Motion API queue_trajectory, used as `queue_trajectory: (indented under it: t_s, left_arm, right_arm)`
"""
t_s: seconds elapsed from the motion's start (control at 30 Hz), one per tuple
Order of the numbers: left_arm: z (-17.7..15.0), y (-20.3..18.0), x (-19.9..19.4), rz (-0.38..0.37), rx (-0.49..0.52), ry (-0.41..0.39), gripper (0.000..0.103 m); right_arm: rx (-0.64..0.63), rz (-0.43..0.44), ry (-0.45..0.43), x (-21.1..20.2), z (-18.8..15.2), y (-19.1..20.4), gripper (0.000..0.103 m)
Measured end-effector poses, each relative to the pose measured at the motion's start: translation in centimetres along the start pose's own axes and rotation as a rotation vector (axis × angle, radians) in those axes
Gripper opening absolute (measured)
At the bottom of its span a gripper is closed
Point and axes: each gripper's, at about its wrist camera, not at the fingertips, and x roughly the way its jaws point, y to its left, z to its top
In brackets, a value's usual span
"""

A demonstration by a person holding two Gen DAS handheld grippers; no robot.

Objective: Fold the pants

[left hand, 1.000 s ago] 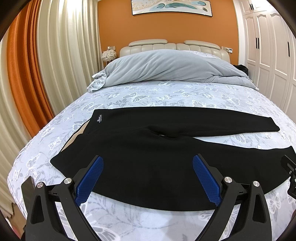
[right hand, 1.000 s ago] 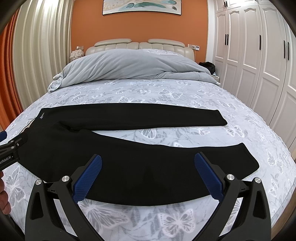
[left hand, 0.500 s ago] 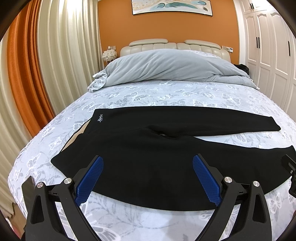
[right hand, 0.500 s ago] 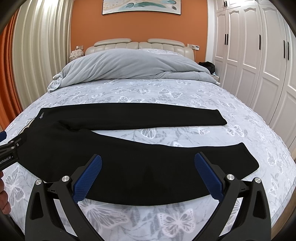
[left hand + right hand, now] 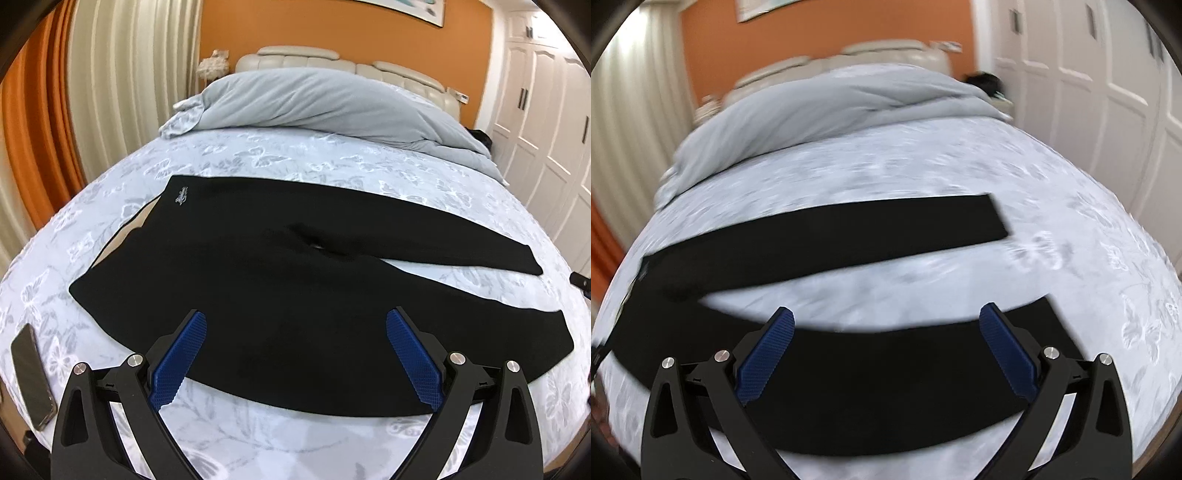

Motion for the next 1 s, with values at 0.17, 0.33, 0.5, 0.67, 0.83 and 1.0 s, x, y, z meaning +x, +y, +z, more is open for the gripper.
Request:
queue_trajectory:
  t_s: [0.17,0.33,0.5,0.67,0.83,1.0]
  left_arm:
    - [-0.1,-1.0,2.6,0.029,0.039,0.030,0.096]
    - [0.9,-2.2,5.6,0.033,0.076,0.034,0.096]
    - [6.2,0.2,10.2,0.007,0.031,0.075,0.096]
    - [14.2,6.7,16.6,0.153,-0.077,0.074,0.096]
    - [19.6,14.1,23.7,0.240,-0.238,0.164,0.096]
    - [20.4,19.3,29.1,0.339,-0.315,0.223,0.096]
  right_arm:
    - [0.173,-0.048,0.052,8.3,2.8,-9.2,0.098]
    - [0.146,-0.101,0.070,14.4,5.8,-11.5,0.098]
    - [0.107,-0.098,0.079,18.9,9.0,-11.6,0.098]
    - [0.138,-0.075,0.146,23.4,10.9,-12.1,0.098]
    - [0.147,-0.083,0.160,26.1,10.9,-11.7,0.098]
    - [0.117,-0.087,0.144,26.5,11.4,-10.8,0.098]
